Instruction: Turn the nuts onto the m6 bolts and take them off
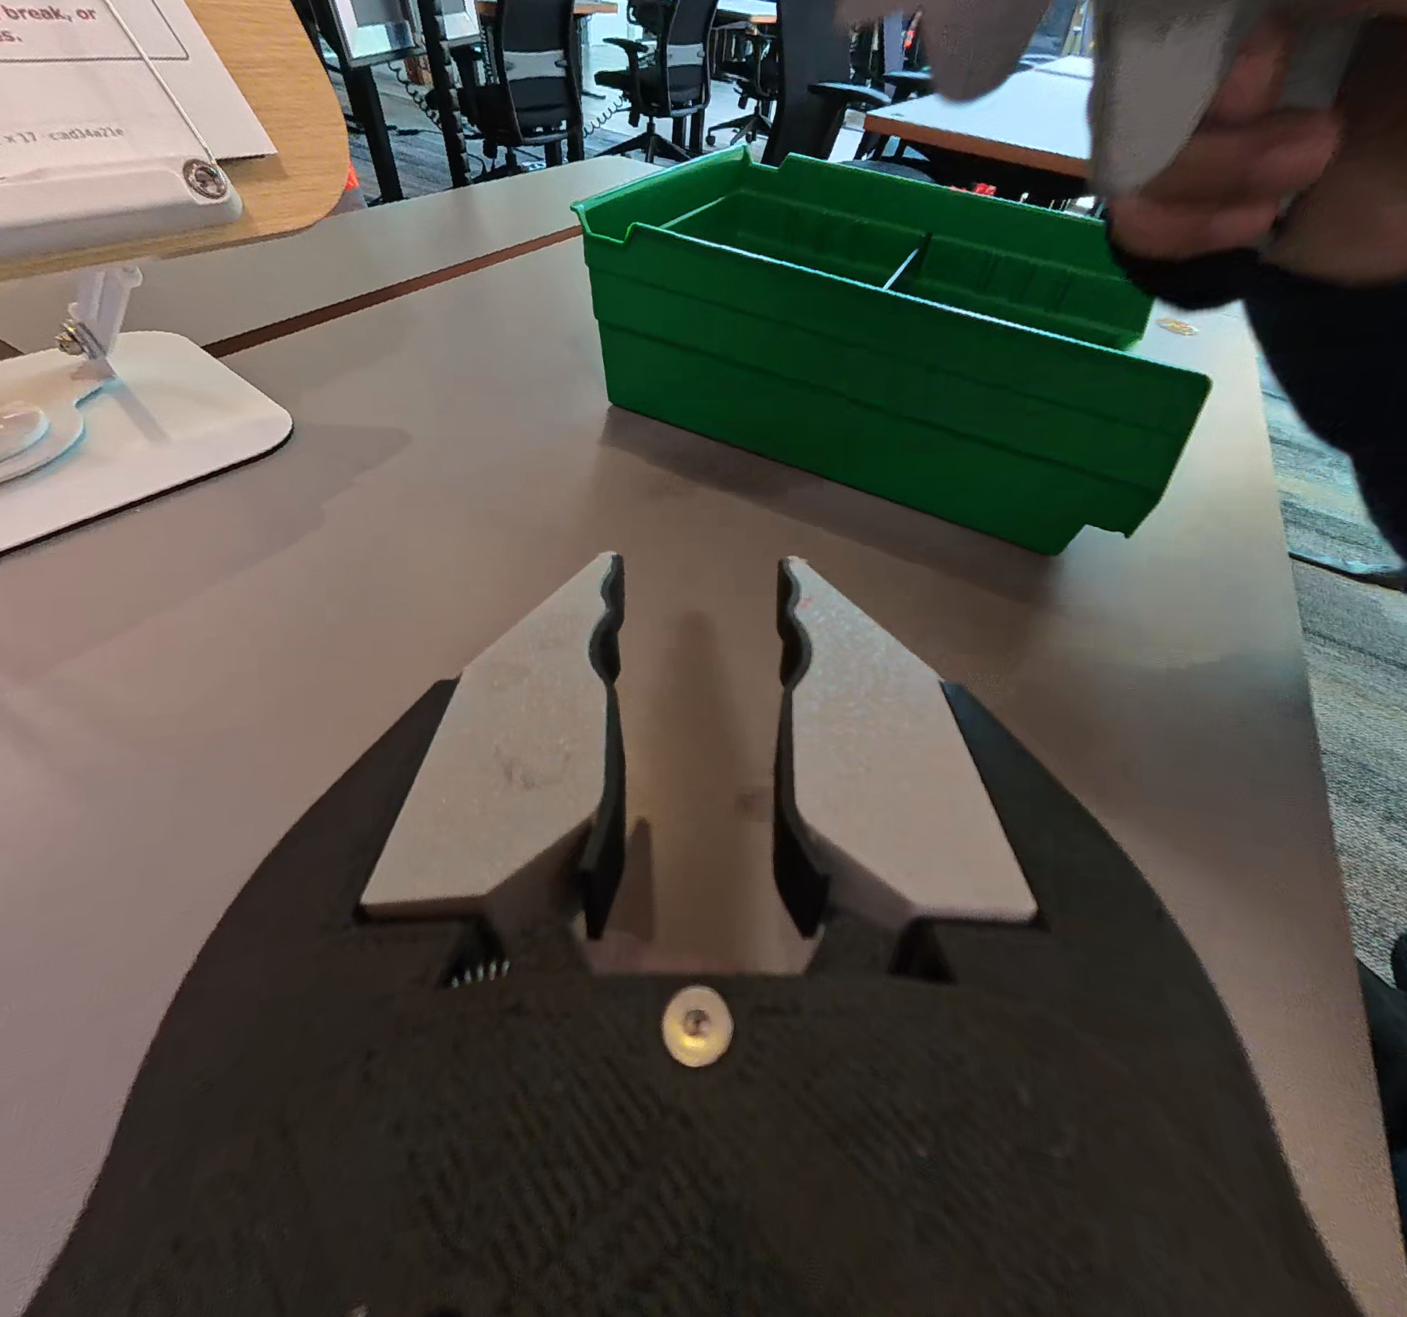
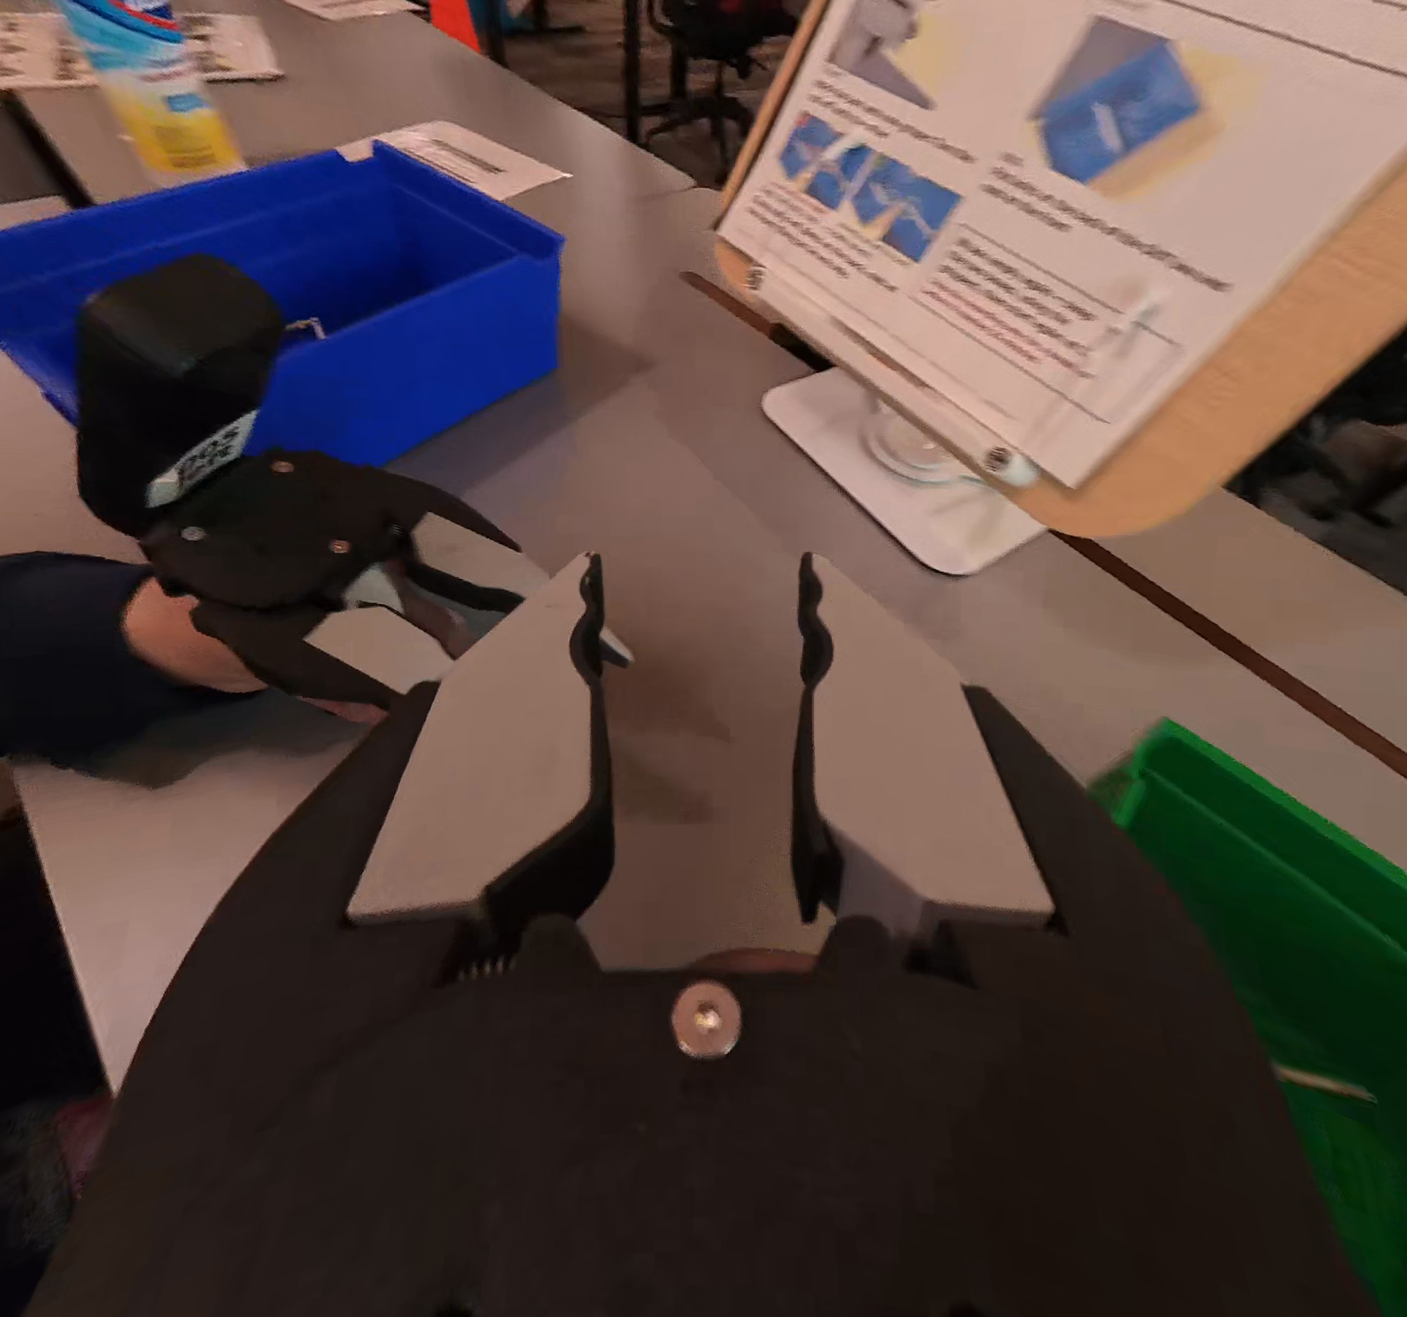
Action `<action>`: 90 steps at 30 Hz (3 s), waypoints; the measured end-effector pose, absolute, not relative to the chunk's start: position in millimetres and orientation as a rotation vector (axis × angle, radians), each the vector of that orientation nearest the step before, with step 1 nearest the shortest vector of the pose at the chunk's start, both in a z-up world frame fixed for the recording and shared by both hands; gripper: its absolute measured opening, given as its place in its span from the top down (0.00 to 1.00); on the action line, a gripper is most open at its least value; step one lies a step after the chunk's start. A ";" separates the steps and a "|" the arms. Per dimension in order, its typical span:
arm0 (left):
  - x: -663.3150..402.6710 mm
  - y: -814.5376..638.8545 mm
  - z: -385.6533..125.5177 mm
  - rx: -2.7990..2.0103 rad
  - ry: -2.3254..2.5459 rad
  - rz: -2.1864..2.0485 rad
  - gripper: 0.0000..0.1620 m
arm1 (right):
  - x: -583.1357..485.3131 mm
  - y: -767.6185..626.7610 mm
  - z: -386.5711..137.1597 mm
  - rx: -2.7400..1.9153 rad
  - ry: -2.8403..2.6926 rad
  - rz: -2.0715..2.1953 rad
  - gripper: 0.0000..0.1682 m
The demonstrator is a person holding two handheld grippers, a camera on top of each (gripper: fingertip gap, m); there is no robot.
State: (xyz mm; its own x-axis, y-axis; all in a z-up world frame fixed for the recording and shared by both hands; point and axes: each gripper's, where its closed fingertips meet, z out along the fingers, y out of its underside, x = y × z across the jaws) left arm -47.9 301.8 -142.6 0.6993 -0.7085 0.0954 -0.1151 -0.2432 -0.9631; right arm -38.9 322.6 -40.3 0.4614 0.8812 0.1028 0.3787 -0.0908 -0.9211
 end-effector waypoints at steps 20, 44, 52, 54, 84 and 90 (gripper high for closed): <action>-90.4 272.2 -81.3 -1.663 0.480 -0.641 0.76 | -93.9 378.2 -161.5 -1.730 -1.014 0.622 0.69; -468.8 239.9 -221.8 -3.062 -0.085 0.090 0.65 | -115.6 343.9 -161.5 -1.684 -1.120 0.662 0.69; -478.8 231.3 -217.8 -3.086 -0.202 0.052 0.68 | -123.6 334.7 -162.7 -1.663 -1.169 0.662 0.70; -478.7 232.0 -218.5 -3.080 -0.233 0.039 0.68 | -124.9 332.6 -161.8 -1.657 -1.175 0.666 0.70; -387.9 297.6 -120.1 -2.341 0.489 0.280 0.95 | -128.5 324.7 -163.7 -1.665 -1.192 0.740 0.70; -246.7 300.8 -53.5 -1.988 0.539 -0.332 0.95 | -136.7 300.1 -142.7 -1.578 -1.203 0.944 0.69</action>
